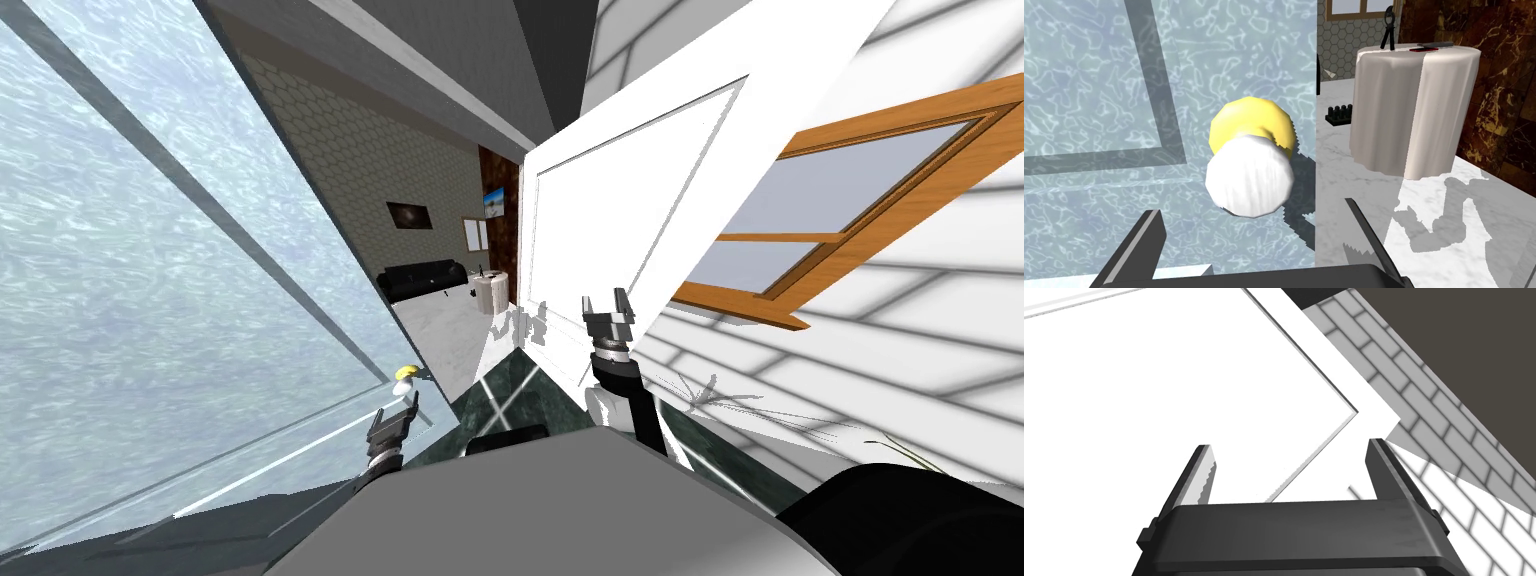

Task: Pull the door open

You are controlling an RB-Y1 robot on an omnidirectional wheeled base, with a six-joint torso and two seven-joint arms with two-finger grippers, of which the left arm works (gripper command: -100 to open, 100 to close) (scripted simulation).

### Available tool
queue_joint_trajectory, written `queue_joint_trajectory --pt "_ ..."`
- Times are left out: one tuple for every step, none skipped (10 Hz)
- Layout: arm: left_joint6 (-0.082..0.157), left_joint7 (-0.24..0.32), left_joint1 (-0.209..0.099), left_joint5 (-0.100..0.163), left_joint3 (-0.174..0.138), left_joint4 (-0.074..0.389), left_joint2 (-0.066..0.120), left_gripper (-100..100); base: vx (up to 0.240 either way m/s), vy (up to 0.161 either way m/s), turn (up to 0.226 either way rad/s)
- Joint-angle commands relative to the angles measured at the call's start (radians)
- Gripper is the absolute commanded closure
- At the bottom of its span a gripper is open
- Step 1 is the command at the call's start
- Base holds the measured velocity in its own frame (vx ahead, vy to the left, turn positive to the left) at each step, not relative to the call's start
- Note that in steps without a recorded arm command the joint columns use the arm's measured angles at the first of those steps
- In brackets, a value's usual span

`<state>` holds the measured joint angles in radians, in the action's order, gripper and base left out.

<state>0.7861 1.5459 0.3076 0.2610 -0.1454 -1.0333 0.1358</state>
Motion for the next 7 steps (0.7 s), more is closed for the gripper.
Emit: queue_joint_trajectory --pt "0.012 0.025 -0.008 0.011 -0.013 0.031 0.028 -100 0.213 0.014 -0.088" --pt "0.018 0.040 -0.010 0.019 -0.023 0.046 0.046 -100 0.222 0.006 -0.111" --pt "0.019 0.035 -0.010 0.015 -0.017 0.045 0.041 -100 0.103 0.005 -0.019" --pt "0.019 0.035 -0.010 0.015 -0.017 0.045 0.041 100 -0.013 0.006 0.038" --pt "0.019 0.035 -0.010 0.015 -0.017 0.045 0.041 100 -0.038 0.009 -0.001" --pt "0.019 0.035 -0.010 0.015 -0.017 0.045 0.041 100 -0.032 0.000 -0.023" --pt "0.019 0.035 -0.010 0.015 -0.017 0.045 0.041 100 -0.020 -0.004 -0.005"
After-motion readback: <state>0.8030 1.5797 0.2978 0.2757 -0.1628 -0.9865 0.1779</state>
